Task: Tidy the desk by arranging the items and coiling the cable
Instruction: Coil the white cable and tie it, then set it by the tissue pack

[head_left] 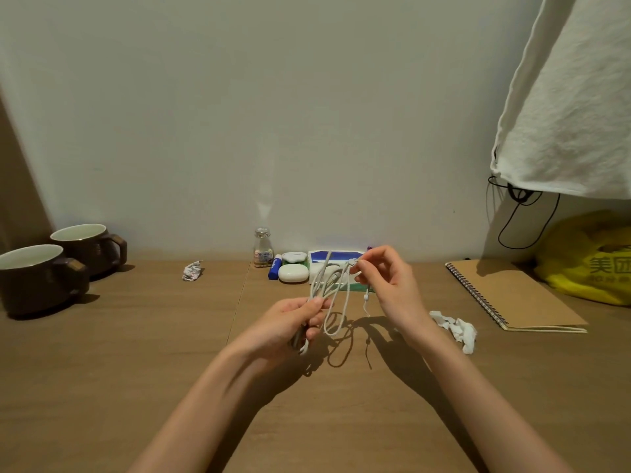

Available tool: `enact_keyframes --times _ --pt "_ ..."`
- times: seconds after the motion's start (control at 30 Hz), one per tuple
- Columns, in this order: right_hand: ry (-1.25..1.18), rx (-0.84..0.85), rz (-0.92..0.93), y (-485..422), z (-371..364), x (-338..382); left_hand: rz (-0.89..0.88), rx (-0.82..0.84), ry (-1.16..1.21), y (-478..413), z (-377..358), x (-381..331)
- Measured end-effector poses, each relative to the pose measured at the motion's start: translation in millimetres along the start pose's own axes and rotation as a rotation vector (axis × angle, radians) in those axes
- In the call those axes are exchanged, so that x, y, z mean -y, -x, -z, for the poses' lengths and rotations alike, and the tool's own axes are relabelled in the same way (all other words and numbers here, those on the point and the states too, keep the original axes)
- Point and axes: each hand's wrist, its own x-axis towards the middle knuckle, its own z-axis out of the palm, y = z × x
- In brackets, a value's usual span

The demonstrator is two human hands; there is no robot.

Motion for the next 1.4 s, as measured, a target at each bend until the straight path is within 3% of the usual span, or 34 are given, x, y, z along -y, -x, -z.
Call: enact_keyframes --times 0.2,0.57,0.87,1.23,1.4 --pt "0.036 -0.041 0.017 -1.4 3.2 -3.6 0.042 0.014 0.115 0.8 0.4 -4.9" --pt "0.093 -0.057 0.086 -0.2 12.2 -1.7 0.107 0.041 0.577 2.5 15.0 -10.7" --pt "0.091 -0.069 0.104 1.3 9.0 -1.8 0.161 0.068 0.494 1.1 12.5 -6.8" --pt "0.256 -0.065 0.102 -0.7 16.0 -10.4 0.098 0.322 0.698 9.2 16.7 -11.8" --pt "0.231 0.032 -0.018 -1.6 15.7 -11.2 0.046 0.100 0.423 7.5 12.5 -14.8"
